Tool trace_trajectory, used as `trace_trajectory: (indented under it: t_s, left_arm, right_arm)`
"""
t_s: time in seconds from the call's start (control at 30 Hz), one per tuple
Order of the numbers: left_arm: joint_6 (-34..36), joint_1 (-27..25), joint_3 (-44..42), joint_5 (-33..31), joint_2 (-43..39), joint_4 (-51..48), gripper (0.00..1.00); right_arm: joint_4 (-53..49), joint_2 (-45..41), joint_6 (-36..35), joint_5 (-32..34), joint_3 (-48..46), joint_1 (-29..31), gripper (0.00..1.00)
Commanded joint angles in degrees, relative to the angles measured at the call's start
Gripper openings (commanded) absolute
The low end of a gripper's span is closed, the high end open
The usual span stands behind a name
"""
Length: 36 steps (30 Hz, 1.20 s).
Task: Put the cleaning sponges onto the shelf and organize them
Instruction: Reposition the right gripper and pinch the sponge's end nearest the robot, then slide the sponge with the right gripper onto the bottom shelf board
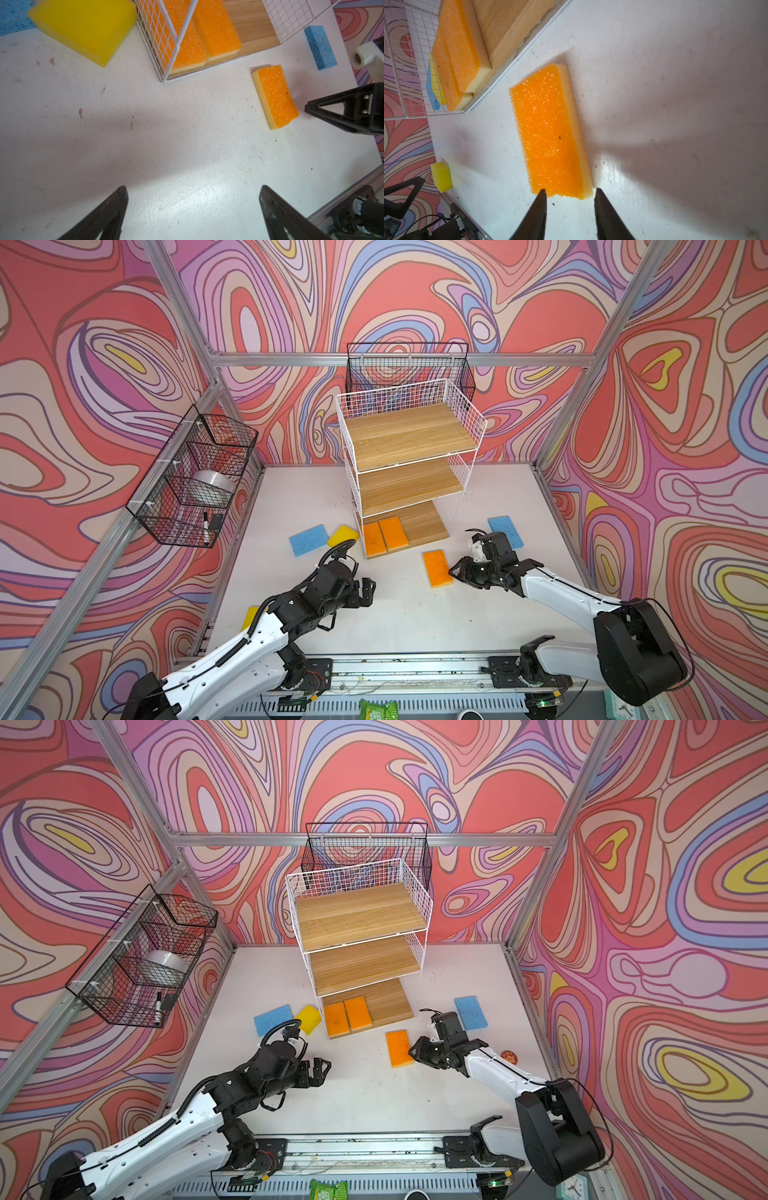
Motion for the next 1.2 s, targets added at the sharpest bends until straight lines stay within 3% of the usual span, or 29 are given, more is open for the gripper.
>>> trace_trajectory:
  t_s: [0.0, 0.43, 0.8, 1.17]
  left_arm:
    - [-0.30, 0.31, 0.08, 0.34, 0.23, 1.03, 1.00]
    - [-1.34, 0.31, -1.84, 0.41, 0.71, 2.57, 1.00]
    - [-1.61, 0.31, -2.49, 0.62, 0.67, 2.80, 1.00]
    - [-1.41, 0.31, -1.32, 0.52, -0.20, 1.61, 1.00]
  right_arm:
    - [1.64, 1.89, 0.08, -2.54, -1.01, 0.11, 0.40]
    - [4.54, 6.73, 0.51, -2.16, -1.47, 0.73, 0.36]
    - [5.21, 8.24, 0.64, -1.81, -1.62, 0.75, 0.00]
    - [4.45, -0.25, 1.08, -3.92, -2.00, 1.27, 0.00]
